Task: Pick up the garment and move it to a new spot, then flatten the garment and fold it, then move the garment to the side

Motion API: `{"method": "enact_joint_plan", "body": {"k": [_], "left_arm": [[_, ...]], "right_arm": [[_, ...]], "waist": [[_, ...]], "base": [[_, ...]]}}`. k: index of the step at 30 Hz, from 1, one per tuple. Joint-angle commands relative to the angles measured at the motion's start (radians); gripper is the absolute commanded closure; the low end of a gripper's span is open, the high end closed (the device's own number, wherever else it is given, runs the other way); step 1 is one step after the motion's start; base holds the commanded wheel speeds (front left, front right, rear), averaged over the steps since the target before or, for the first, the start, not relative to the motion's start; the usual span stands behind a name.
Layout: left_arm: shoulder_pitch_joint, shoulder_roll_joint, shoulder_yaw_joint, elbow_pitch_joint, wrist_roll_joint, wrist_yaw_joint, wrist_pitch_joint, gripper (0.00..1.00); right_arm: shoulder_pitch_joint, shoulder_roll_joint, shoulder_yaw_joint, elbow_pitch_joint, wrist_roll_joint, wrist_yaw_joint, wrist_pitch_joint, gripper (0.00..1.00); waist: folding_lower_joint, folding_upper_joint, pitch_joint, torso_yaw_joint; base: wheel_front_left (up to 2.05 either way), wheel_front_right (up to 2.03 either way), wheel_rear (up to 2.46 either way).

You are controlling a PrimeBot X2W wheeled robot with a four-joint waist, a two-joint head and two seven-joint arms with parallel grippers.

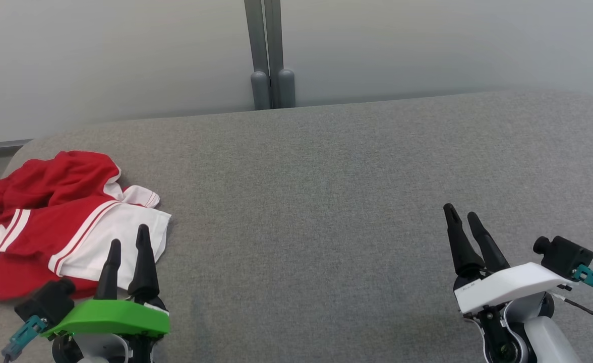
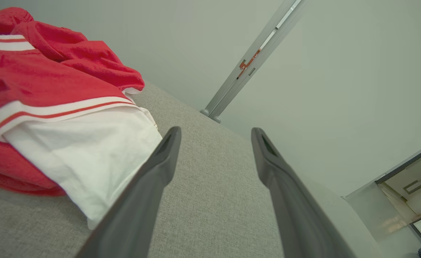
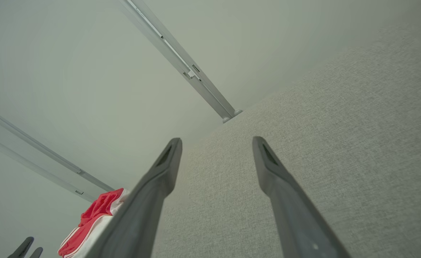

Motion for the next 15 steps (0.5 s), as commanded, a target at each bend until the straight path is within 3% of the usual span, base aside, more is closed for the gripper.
{"method": "enact_joint_plan", "body": {"k": [1, 15], "left_arm": [[-0.004, 0.007, -0.004, -0.009, 0.038, 0.005, -0.011, 0.00], [0.003, 0.009, -0.026, -0.004, 0.180, 0.013, -0.051, 0.00]], "right_arm": [[-0.014, -0.002, -0.002, -0.001, -0.037, 0.002, -0.013, 0.00], [-0.020, 0.013, 0.009, 0.037, -0.207, 0.003, -0.053, 0.00]], "waist": [[0.0000, 0.0000, 0.000, 0.000], [0.0000, 0.0000, -0.004, 0.004]], "base": [[0.00, 0.00, 0.00], [0.00, 0.00, 0.00]]}}
